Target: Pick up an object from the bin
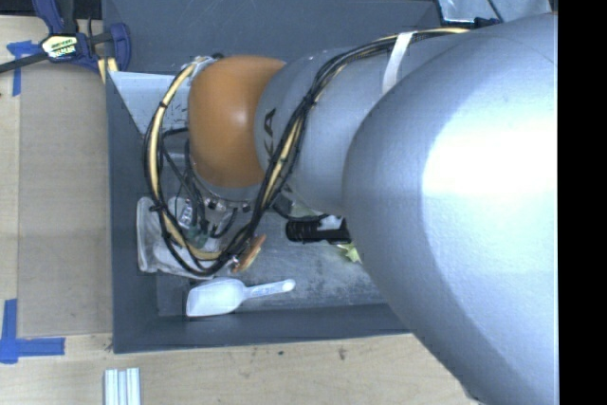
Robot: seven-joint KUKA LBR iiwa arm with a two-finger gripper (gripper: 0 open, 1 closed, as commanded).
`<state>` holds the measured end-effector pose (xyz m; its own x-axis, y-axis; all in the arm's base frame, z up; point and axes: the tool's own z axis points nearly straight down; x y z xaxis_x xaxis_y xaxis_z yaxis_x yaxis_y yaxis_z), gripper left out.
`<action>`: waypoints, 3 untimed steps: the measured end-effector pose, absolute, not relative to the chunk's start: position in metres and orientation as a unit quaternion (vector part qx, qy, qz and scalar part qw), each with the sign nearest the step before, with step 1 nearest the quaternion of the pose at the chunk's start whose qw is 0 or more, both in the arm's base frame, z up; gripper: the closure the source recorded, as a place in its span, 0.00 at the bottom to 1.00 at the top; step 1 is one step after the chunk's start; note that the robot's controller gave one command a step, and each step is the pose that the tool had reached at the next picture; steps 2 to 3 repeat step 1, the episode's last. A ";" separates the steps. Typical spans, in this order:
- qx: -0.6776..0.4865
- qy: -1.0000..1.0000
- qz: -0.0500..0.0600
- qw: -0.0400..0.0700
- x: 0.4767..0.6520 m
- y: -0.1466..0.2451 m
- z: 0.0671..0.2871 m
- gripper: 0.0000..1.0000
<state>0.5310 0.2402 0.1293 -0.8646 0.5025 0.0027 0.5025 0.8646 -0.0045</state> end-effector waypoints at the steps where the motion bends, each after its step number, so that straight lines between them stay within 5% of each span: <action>1: -0.260 -0.966 0.002 0.002 0.531 0.240 0.149 1.00; 3: -0.260 -0.966 0.002 0.002 0.531 0.240 0.149 1.00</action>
Offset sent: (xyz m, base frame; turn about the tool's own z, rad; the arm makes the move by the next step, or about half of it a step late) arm 0.0000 0.0001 0.0065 0.0000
